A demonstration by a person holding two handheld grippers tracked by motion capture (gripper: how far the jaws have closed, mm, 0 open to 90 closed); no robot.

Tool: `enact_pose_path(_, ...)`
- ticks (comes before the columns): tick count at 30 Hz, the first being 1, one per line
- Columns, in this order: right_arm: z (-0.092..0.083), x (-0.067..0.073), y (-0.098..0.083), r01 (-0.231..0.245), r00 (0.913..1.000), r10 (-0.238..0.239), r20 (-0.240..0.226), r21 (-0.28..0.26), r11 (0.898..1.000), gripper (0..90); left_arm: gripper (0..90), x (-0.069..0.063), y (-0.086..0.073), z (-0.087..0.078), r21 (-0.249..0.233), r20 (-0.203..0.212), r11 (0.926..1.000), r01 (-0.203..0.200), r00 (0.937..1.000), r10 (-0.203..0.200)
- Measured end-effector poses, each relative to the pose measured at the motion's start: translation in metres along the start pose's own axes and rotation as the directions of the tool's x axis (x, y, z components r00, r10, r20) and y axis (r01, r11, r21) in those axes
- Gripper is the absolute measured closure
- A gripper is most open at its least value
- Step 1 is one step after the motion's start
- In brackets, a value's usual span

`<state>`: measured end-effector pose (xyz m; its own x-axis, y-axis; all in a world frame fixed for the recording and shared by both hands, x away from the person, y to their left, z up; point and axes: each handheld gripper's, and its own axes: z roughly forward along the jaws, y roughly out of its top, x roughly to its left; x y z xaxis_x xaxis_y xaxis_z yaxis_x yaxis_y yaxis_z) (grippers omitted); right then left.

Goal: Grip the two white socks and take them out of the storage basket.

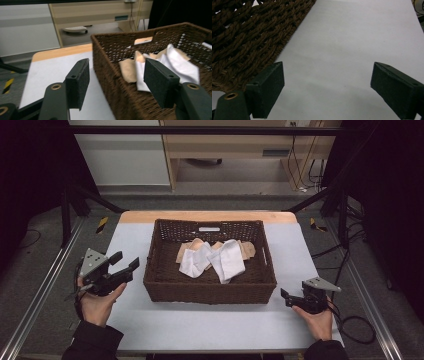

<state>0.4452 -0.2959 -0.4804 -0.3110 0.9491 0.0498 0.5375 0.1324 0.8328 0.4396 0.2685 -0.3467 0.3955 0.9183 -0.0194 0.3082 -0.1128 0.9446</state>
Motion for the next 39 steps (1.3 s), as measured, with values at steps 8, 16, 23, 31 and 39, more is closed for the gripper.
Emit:
enact_pose_path(8, 0.002, 0.000, 0.000, 0.007, 1.0000, -0.007, 0.005, 0.001, 1.000, 10.8, 36.3, -0.021, 0.021, 0.017, -0.028, 0.043, 0.9995, -0.016, 0.9989, 0.017)
enact_pose_path(16, 0.002, -0.002, 0.001, 0.016, 0.9996, -0.016, 0.022, -0.003, 1.000, 10.9, 35.0, -0.039, 0.035, 0.038, -0.034, 0.072, 0.9993, -0.015, 0.9973, 0.017)
enact_pose_path(23, 0.005, -0.002, 0.001, 0.030, 0.9991, -0.030, 0.028, 0.006, 1.000, 10.2, 33.2, -0.052, 0.045, 0.059, -0.013, 0.100, 0.9998, -0.012, 0.9949, 0.013)
enact_pose_path(31, 0.005, -0.002, 0.000, 0.033, 0.9990, -0.033, 0.030, 0.007, 0.999, 9.3, 31.7, -0.064, 0.053, 0.078, 0.008, 0.118, 0.9995, -0.031, 0.9926, 0.030)
enact_pose_path(39, 0.006, -0.002, 0.000, 0.034, 0.9988, -0.034, 0.034, -0.003, 0.999, 8.1, 32.3, -0.073, 0.053, 0.101, -0.019, 0.113, 0.9979, -0.062, 0.9915, 0.064)
